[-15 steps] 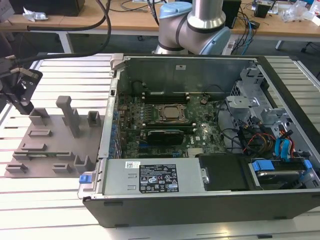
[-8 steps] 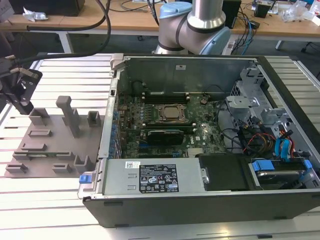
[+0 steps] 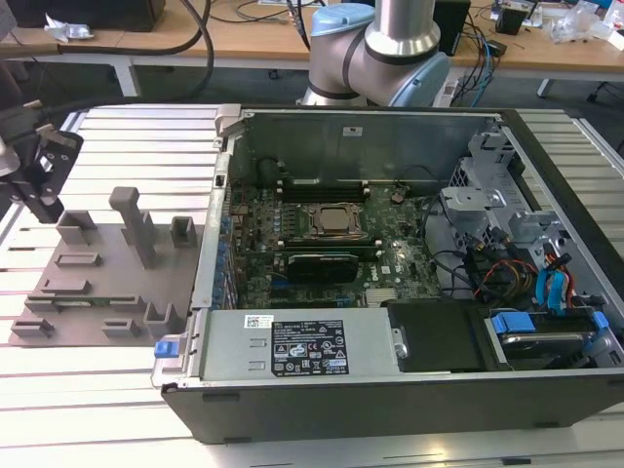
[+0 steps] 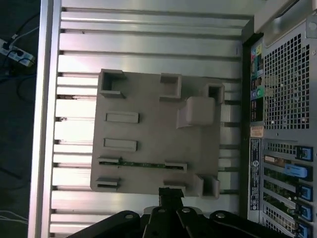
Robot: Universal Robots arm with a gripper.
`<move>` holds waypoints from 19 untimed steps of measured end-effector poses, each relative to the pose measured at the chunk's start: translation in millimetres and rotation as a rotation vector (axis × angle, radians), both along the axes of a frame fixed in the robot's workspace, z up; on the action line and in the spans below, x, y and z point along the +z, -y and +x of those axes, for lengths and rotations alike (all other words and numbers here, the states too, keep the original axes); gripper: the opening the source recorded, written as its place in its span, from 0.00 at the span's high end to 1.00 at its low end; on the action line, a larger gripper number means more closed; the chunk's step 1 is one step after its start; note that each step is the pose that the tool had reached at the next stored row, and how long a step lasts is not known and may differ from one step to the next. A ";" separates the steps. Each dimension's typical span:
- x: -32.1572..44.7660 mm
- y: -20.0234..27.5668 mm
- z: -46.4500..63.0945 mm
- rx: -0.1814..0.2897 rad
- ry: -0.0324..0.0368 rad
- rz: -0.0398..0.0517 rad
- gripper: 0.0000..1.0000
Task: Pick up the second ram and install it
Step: 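Pick up the second ram and move it above second insertion slot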
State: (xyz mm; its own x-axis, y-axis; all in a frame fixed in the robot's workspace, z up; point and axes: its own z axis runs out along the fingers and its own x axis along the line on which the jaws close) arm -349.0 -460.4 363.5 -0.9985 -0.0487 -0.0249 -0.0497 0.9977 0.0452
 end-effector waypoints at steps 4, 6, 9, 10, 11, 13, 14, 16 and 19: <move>0.0 0.0 0.0 0.110 0.0000 0.0000 0.90; 0.0 0.0 0.0 0.139 0.0000 0.0000 0.90; 0.0 0.0 0.0 0.165 0.0000 0.0000 0.90; 0.0 0.0 0.0 0.173 0.0000 0.0000 0.90; 0.0 0.0 0.0 0.187 0.0000 -0.0001 0.90; 0.0 0.0 0.0 0.220 0.0000 0.0000 0.90; 0.0 0.0 0.0 0.228 0.0000 0.0000 0.90; 0.0 0.0 0.0 0.253 0.0000 0.0000 0.90; 0.0 0.0 0.0 0.292 0.0000 0.0000 0.90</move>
